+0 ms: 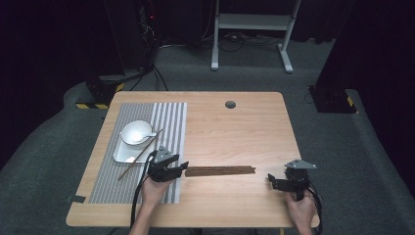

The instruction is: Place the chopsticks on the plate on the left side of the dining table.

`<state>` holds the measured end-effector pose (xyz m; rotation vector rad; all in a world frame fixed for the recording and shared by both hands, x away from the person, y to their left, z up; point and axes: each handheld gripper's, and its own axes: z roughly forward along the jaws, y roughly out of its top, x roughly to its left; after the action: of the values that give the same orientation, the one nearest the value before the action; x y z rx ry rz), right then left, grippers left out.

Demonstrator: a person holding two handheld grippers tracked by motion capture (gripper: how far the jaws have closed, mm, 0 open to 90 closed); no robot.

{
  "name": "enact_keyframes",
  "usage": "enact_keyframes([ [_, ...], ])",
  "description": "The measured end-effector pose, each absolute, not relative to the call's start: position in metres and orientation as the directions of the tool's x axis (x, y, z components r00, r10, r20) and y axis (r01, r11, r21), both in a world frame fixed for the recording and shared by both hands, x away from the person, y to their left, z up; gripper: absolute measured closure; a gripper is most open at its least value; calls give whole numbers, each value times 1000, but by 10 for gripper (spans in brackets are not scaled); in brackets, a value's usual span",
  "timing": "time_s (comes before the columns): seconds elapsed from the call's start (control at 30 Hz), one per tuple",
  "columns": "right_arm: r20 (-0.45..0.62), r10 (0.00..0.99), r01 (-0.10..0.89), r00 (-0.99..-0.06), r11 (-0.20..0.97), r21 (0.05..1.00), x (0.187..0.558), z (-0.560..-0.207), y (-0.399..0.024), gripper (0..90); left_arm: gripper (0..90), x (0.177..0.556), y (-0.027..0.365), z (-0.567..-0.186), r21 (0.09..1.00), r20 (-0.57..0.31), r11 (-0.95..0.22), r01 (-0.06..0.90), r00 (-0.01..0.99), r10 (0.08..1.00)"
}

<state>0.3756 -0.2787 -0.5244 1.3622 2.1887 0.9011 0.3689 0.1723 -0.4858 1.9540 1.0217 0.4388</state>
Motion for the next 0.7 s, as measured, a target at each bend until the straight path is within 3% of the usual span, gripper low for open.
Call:
enact_keyframes([
  [0.7,-4,898,635,-440,314,706,376,-524,-279,125,476,378,133,-493,792,-41,-385,474,671,740],
])
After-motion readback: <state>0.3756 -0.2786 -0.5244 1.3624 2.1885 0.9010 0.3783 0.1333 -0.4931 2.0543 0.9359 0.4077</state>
